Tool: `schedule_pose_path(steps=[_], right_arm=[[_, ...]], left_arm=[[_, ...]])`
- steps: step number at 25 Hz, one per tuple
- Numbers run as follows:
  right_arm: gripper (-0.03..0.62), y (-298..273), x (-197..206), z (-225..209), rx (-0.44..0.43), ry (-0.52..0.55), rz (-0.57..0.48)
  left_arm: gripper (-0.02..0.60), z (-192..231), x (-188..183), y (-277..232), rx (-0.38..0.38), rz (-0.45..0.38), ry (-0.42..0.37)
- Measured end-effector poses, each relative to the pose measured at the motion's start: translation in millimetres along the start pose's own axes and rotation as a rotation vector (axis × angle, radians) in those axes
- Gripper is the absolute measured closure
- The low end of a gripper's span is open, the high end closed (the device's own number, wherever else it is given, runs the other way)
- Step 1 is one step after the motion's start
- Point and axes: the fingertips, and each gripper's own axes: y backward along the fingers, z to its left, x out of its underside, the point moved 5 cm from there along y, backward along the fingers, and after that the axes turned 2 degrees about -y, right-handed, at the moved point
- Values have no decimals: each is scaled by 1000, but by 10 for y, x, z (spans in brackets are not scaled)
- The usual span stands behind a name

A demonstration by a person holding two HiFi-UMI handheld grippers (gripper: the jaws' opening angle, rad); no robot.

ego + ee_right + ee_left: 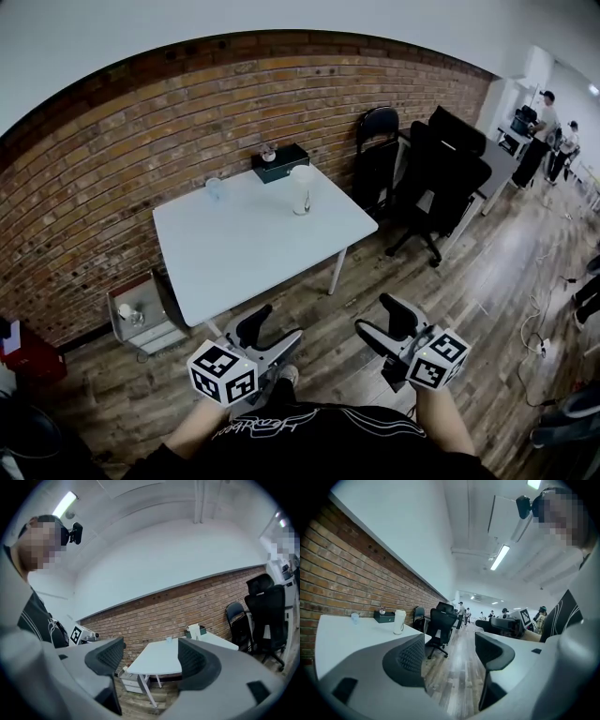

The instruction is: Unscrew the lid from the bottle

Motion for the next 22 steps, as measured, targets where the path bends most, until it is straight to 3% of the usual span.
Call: schedule_pose_path(steps=[7,16,22], right_arm=[[229,-945,-134,-637,18,-35,54],[227,-2049,-249,-1549,61,-71,59],[226,-2294,-242,-1960,104,-85,67]], left_arm=[[233,1080,-243,-657,-13,6,79],[221,2337,-422,-1383,-64,28,33],[219,2806,-471,-1857,-69,72,-39]])
